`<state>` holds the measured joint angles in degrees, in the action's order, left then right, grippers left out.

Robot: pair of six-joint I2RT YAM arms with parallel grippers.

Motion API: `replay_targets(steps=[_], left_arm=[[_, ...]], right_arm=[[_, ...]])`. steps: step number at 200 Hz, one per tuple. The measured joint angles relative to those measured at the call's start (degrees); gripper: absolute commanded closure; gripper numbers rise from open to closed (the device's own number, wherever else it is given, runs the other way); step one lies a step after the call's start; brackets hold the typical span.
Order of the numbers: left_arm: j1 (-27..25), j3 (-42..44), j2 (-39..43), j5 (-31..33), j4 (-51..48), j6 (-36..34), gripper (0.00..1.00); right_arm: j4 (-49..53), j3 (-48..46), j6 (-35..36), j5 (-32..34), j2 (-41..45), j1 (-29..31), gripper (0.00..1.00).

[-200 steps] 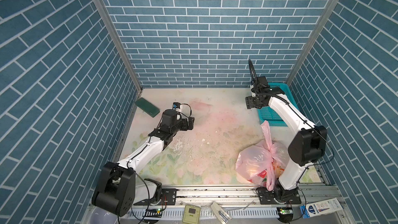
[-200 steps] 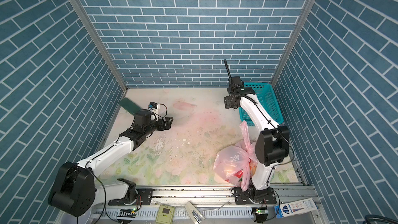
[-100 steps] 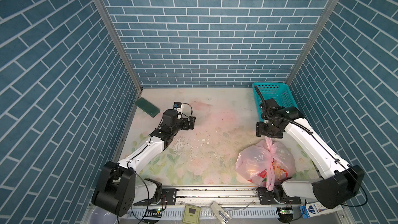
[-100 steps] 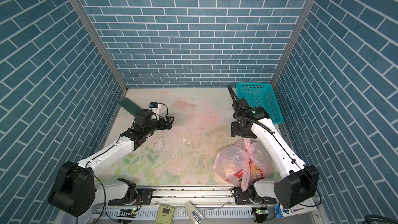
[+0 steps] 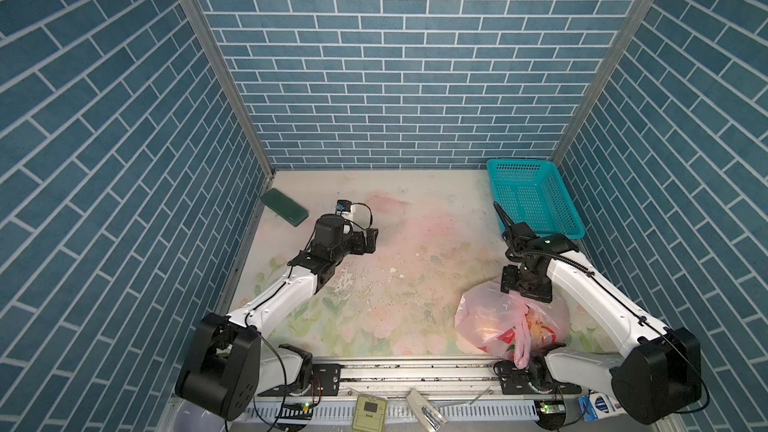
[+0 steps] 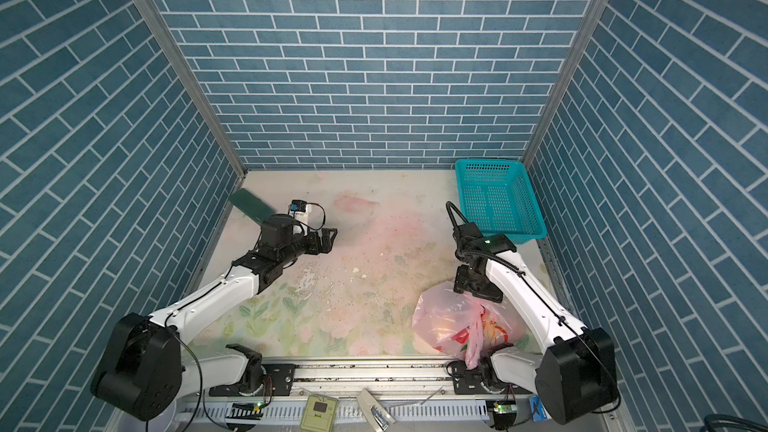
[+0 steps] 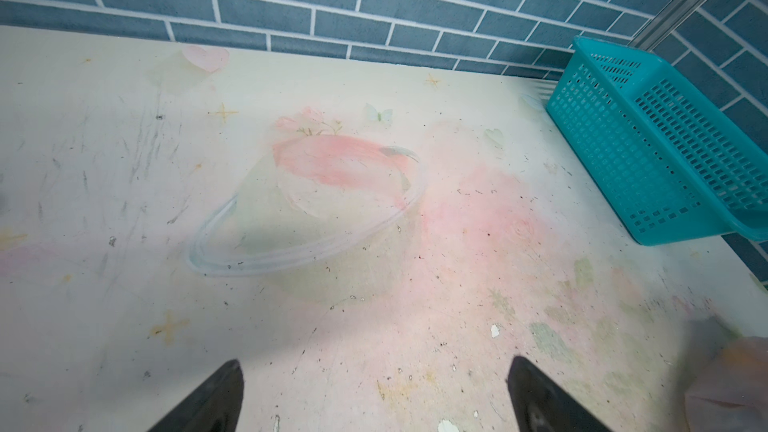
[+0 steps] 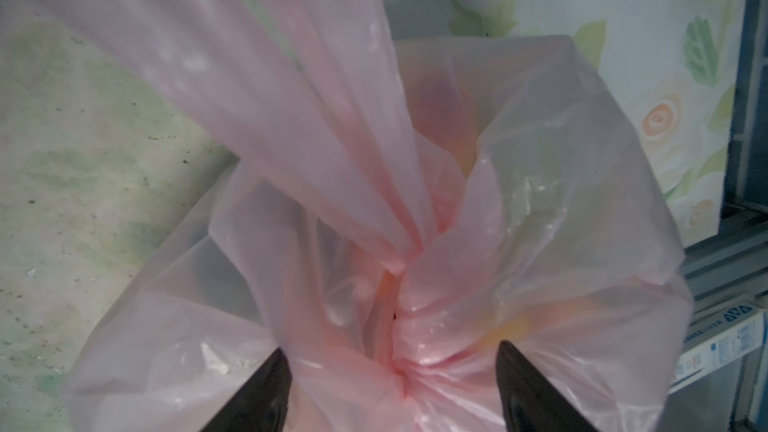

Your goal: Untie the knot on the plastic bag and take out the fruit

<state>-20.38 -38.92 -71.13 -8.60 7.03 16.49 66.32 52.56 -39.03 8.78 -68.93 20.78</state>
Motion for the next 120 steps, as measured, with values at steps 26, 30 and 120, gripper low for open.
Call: replay_targets(steps=[26, 30, 120], left_arm=[[-0.07, 0.37, 1.81, 0.2, -0.55, -0.46, 0.0], [-0.07, 0.39, 2.08, 0.24, -0.72, -0.5, 0.0], [-0.13, 1.31, 4.13, 1.53, -2.75, -0.9, 0.0]], right_arm=[[-3.34, -3.67, -0.74, -1.64, 0.9, -0.44, 0.6], [-4.0, -4.15, -0.63, -2.08, 1.03, -0.44, 0.64], [-13.42, -5.55, -2.25, -11.43, 0.26, 3.34, 1.0]])
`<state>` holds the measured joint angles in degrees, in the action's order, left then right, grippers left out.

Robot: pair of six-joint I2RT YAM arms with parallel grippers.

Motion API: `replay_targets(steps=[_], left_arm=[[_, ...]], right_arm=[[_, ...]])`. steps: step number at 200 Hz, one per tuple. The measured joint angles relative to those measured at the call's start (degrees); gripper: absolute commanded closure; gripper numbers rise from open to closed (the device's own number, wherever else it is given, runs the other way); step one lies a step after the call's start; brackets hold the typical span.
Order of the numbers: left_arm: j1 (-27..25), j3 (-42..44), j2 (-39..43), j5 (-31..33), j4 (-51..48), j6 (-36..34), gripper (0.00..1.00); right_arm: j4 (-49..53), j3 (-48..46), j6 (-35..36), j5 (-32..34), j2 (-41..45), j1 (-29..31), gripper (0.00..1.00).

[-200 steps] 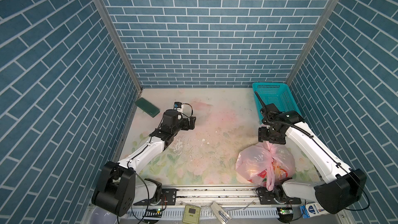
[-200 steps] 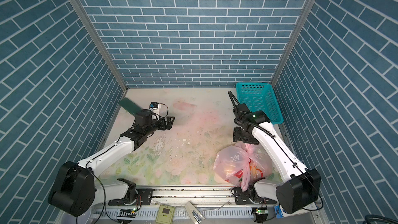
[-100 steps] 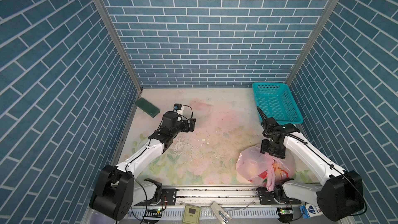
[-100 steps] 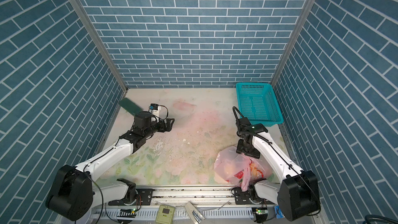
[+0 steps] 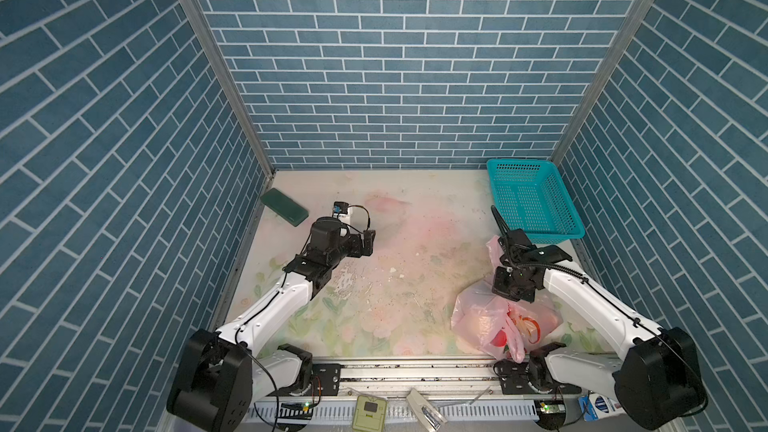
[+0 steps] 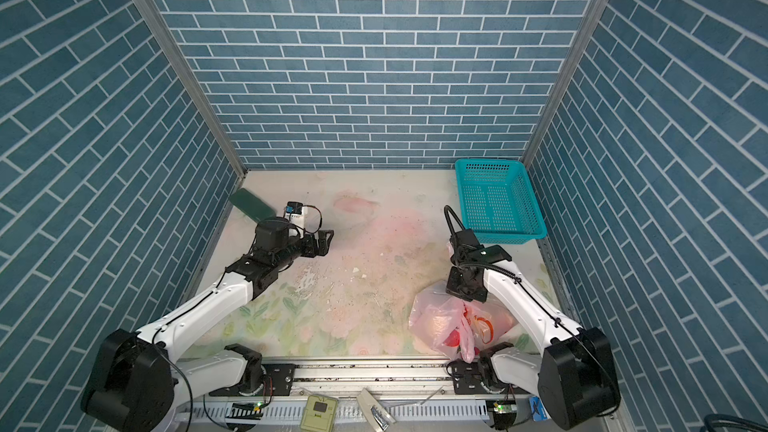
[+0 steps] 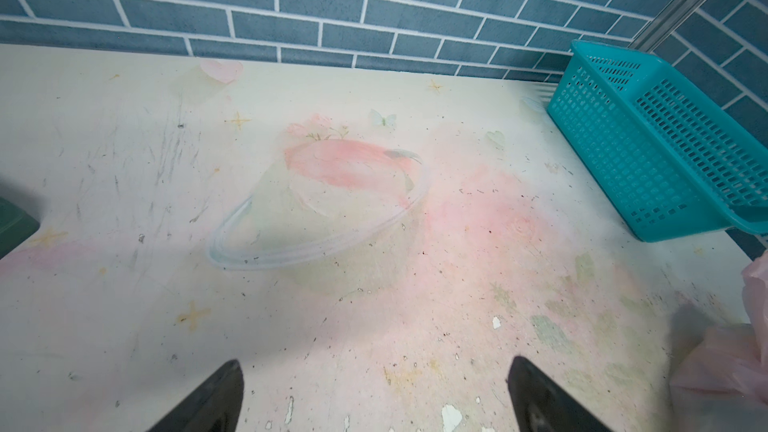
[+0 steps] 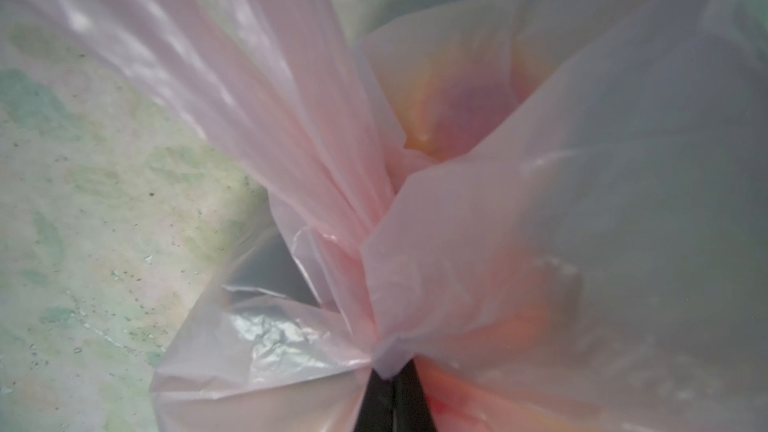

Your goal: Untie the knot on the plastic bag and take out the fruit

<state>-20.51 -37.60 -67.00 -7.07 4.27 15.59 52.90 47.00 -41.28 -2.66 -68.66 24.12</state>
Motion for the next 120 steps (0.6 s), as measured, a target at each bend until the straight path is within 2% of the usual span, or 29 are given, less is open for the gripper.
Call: replay_targets(steps=[49, 120], left_arm=[[-0.02, 1.42, 2.14, 1.2, -0.68, 0.0, 0.0], [-0.02, 2.4, 8.17, 3.43, -4.66, -0.68, 0.0]], right_arm=[[-3.76, 11.98, 2.21, -5.31, -10.49, 6.69, 1.0], [-9.22, 35.54, 4.7, -11.13, -33.94, 15.52, 1.0]])
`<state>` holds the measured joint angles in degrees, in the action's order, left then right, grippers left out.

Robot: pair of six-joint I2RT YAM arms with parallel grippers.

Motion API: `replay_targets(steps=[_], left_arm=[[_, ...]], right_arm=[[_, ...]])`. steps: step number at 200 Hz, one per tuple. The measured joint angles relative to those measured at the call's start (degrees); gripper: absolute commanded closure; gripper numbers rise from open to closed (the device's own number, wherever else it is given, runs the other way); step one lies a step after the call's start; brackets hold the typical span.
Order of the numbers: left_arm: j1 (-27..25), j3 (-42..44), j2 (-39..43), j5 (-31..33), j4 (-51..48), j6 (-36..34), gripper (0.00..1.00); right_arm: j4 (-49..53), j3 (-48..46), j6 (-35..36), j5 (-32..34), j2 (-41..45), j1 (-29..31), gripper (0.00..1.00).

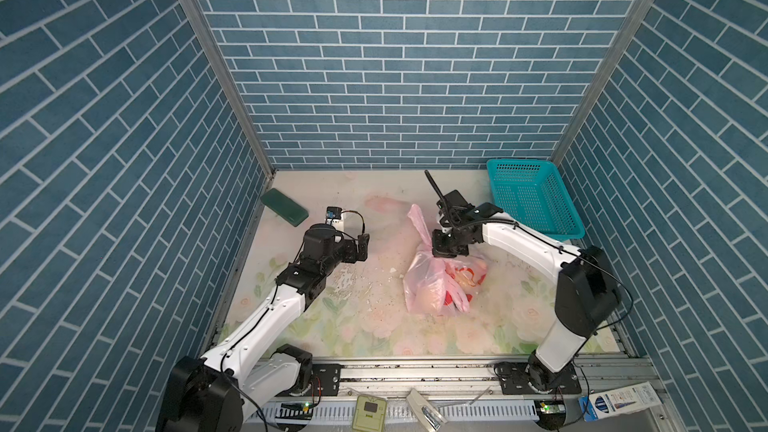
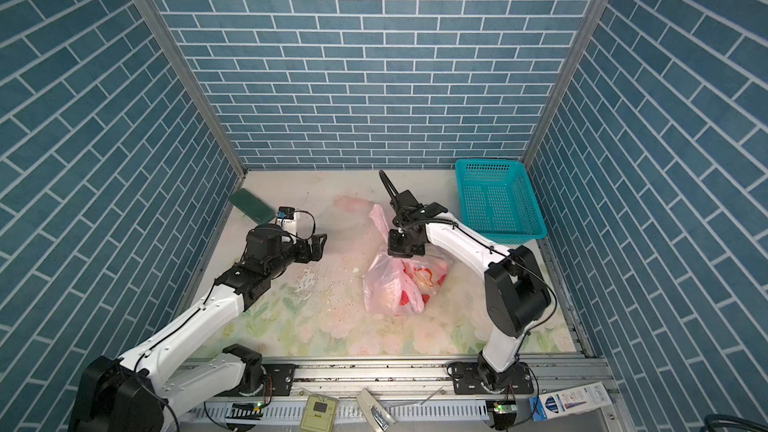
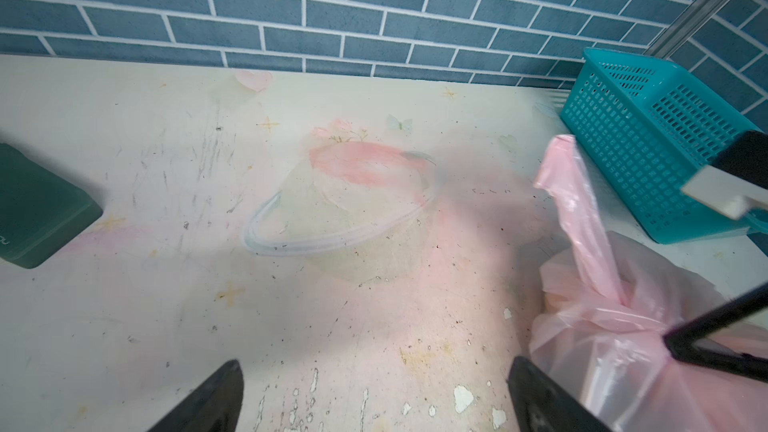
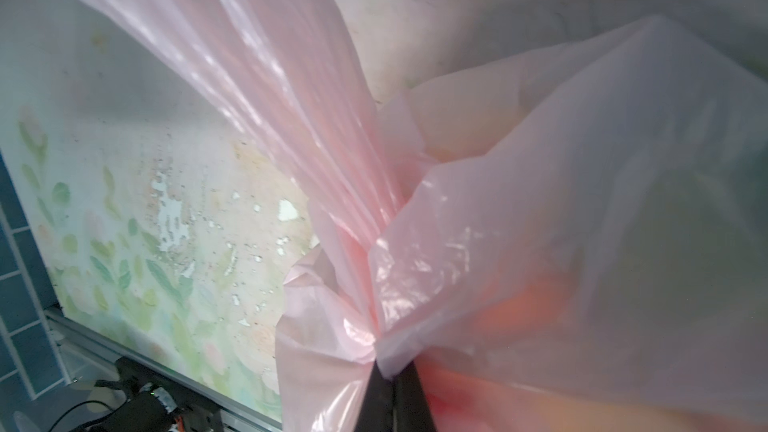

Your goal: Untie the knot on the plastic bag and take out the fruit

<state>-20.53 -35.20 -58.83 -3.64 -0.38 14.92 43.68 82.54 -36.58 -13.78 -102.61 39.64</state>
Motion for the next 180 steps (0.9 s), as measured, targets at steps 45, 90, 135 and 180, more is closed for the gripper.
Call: replay_targets(steps=[45, 90, 135, 180], left_arm=[[-0.02, 0.35, 3.72, 1.01, -3.63, -0.44, 0.0], [-0.42, 0.2, 4.07, 0.33, -6.1, -0.31, 0.0], [-6.43, -6.1, -1.16, -0.44, -8.81, -0.66, 0.0], [-12.02, -13.97, -10.14, -1.68, -9.38, -0.96, 0.08]], right_arm=[[-0.48, 16.37, 0.66, -2.43, -12.31, 3.02, 1.0], [2.6, 23.17, 3.41, -2.89, -15.78, 3.67, 0.57], [6.16, 24.68, 9.4, -1.25, -12.57, 2.21, 0.34], [5.84, 18.78, 15.3, 0.52, -2.05, -3.26, 0.3]])
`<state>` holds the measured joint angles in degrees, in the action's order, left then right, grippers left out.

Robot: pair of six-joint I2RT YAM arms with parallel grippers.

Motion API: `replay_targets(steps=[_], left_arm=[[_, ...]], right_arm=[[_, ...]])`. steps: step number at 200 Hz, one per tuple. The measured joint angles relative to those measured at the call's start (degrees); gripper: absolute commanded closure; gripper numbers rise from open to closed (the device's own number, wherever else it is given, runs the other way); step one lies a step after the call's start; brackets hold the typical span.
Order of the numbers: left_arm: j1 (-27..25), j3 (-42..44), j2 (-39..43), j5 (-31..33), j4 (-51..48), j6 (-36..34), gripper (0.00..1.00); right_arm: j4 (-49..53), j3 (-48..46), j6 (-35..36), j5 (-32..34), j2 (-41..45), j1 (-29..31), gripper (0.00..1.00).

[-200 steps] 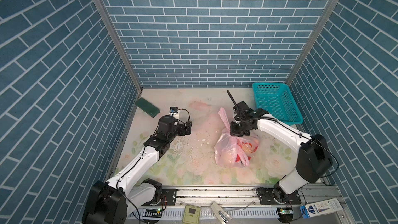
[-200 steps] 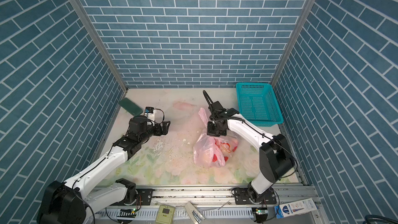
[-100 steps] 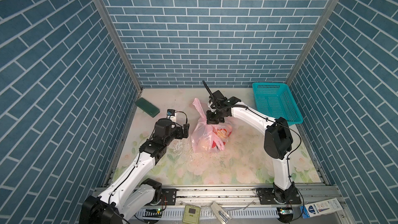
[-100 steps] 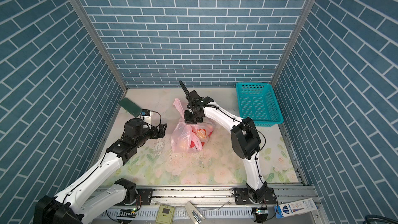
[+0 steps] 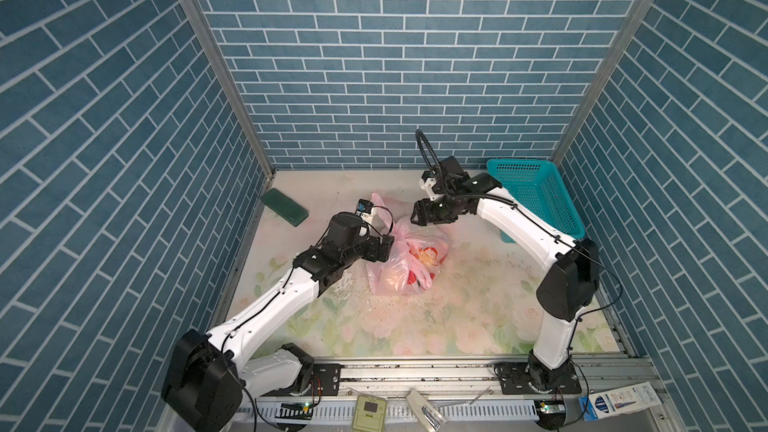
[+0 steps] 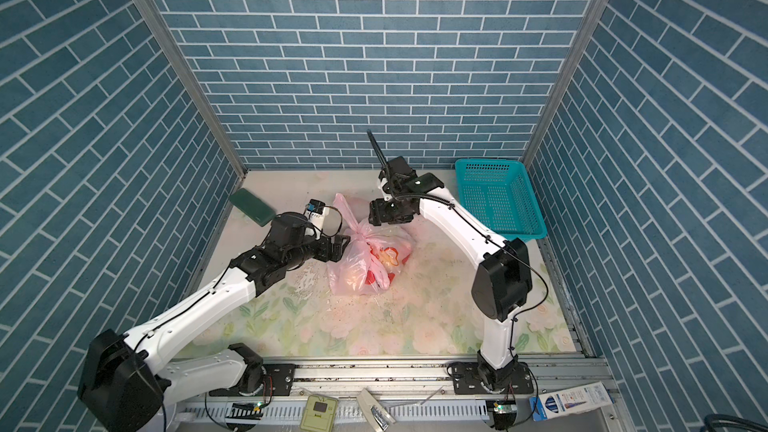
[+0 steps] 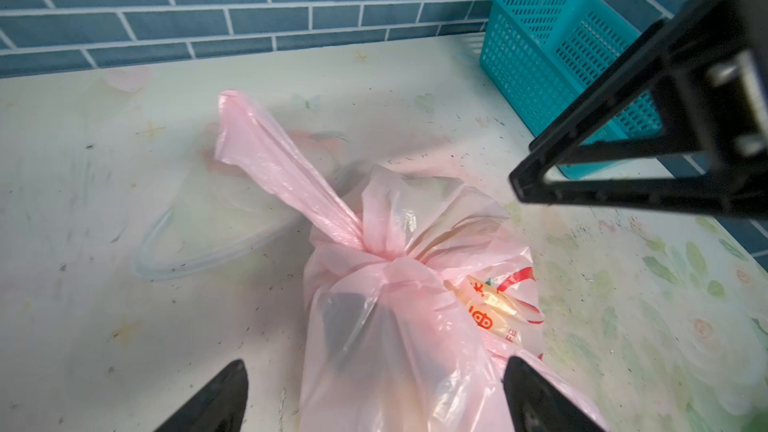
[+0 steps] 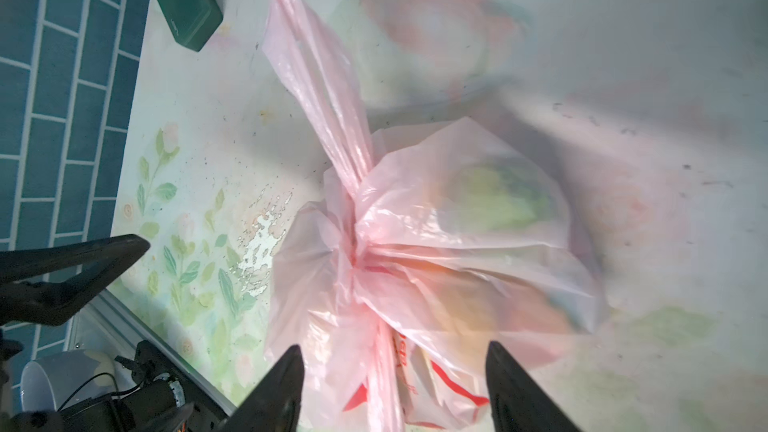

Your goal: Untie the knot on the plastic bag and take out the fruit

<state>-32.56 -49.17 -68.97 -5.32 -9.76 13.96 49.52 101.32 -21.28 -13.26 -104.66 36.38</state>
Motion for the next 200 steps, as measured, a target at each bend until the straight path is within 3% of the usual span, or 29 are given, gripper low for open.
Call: replay_targets(steps=[59, 129, 176, 200], left_arm=[[-3.1, -5.11, -10.95, -2.91, -1.97, 0.63, 0.2], [-5.64, -6.71, -17.18, -1.77, -3.3, 0.68, 0.75], [-5.73, -3.58, -14.6, -1.53, -1.9, 0.7, 0.93], [-5.73, -2.56, -13.64, -1.38, -1.01, 0.72, 0.96]], right_arm=[[-3.02, -6.8, 5.51, 1.03, 2.69, -3.26, 0.28], [-10.73, -11.52, 12.44, -0.76, 2.69, -3.02, 0.27], [-17.11, -17.79, 19.91, -5.38, 2.49, -2.23, 0.27], [-19.17, -19.58, 23.28, -6.49, 2.32, -0.55, 0.28]])
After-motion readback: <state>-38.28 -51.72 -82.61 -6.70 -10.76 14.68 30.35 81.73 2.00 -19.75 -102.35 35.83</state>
